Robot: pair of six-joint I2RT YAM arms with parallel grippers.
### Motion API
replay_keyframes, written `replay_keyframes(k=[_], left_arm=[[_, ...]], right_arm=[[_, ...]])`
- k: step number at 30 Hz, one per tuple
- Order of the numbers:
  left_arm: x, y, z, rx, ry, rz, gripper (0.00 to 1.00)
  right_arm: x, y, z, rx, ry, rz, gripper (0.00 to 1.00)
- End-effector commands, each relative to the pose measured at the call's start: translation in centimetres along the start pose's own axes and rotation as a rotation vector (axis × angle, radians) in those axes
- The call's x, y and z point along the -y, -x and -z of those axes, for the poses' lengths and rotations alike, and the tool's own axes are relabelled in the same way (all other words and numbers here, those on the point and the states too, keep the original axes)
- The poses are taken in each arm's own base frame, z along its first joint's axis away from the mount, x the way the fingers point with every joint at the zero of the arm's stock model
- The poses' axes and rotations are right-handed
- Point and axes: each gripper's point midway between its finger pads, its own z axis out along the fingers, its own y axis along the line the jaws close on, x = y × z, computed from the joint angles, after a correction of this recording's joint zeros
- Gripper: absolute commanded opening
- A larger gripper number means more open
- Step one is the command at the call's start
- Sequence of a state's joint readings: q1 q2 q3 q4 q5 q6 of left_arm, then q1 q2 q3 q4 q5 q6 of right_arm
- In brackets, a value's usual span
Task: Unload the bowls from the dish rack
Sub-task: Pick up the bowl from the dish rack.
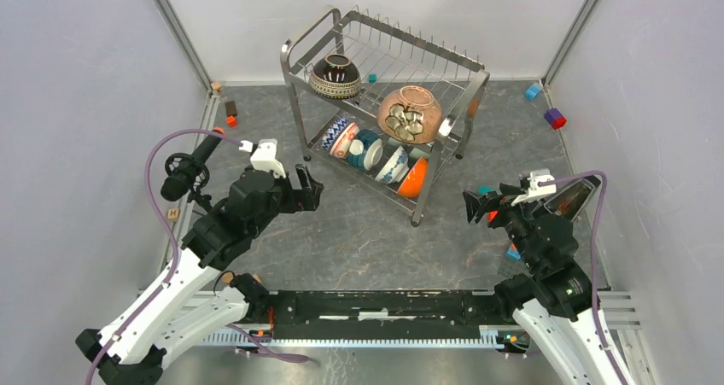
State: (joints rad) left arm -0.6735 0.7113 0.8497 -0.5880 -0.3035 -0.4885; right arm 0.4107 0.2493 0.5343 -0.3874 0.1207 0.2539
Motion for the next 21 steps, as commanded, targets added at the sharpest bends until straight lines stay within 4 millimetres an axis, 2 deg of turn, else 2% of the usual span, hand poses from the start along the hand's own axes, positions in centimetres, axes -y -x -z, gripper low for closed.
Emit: replay_keyframes(k=[1,7,12,18,21], left_arm=[[0.7,1.1,0.4,0.049,-0.055,-0.031,1.0],[2.3,1.2,1.5,0.093,-0.186,-0.058,1.0],[1.7,1.8,1.9,0.129,-0.162,-0.058,1.0],[1.1,2.6,2.0,0.177,-0.133,-0.029,1.0],[1.6,3.2,2.2,0.21,-0.157,0.017,1.0]], right_arm=[[-1.1,1.4,0.1,0.051,0.052,-0.04,0.98],[-1.9,2.5,0.1,0.111,0.093,-0.051,0.98],[-3.9,3.6,0.3,0.162,0.209,-0.038,0.98],[-4.3,3.8,0.1,0.198,0.231,-0.069,0.98],[-4.5,4.0,0.2,0.21,0.242,-0.071,0.98]])
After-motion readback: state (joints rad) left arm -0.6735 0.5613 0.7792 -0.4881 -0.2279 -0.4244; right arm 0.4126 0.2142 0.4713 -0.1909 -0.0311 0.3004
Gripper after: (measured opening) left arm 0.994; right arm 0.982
